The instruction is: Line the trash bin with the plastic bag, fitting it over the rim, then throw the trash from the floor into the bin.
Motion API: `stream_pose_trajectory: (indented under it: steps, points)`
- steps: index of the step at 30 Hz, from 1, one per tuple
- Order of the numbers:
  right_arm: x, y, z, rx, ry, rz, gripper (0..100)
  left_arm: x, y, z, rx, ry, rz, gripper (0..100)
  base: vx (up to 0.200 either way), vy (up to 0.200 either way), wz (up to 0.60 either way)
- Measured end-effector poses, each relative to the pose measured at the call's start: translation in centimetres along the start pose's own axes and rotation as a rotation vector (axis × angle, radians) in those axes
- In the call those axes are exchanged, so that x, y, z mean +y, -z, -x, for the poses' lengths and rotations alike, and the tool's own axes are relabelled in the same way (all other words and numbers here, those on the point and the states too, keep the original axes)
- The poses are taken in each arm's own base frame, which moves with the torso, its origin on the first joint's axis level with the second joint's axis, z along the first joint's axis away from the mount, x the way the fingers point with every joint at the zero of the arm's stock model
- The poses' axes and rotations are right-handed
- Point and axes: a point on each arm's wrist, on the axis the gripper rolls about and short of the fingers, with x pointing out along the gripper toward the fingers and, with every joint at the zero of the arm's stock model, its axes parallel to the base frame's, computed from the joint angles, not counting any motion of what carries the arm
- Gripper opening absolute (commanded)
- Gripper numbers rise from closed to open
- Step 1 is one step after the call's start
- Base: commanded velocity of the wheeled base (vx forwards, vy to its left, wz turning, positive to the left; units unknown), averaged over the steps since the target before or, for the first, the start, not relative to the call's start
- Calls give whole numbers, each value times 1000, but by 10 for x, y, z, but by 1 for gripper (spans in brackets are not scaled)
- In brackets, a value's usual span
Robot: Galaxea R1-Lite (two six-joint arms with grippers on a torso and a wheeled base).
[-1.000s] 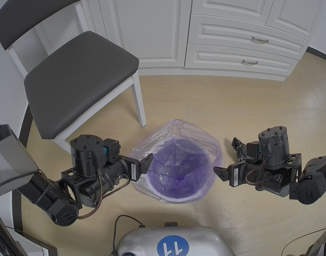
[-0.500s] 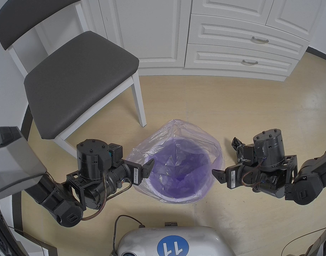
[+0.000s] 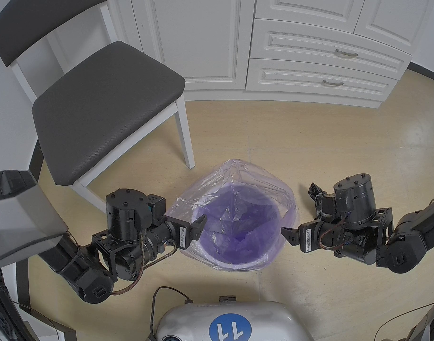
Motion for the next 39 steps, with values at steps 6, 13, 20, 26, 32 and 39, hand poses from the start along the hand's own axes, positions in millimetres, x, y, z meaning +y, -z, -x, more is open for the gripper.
stream_pose_trajectory:
  steps: [6, 13, 20, 26, 32, 39]
  points:
    - [0, 0, -1, 1, 1, 0, 100, 0, 1, -1, 2, 0, 0, 100, 0, 0, 0]
    - [0, 0, -1, 2, 1, 1, 100, 0, 1, -1, 4, 0, -1, 100, 0, 0, 0]
    - [0, 1, -1, 4, 2, 2, 100, 0, 1, -1, 5, 0, -1, 100, 0, 0, 0]
    - [0, 1, -1, 5, 2, 2, 100, 0, 2, -1, 6, 0, -1, 100, 0, 0, 0]
    - [0, 1, -1, 5, 2, 2, 100, 0, 2, -1, 6, 1, -1, 100, 0, 0, 0]
    - [0, 1, -1, 6, 2, 2, 100, -2, 4, -1, 12, 5, -4, 100, 0, 0, 0]
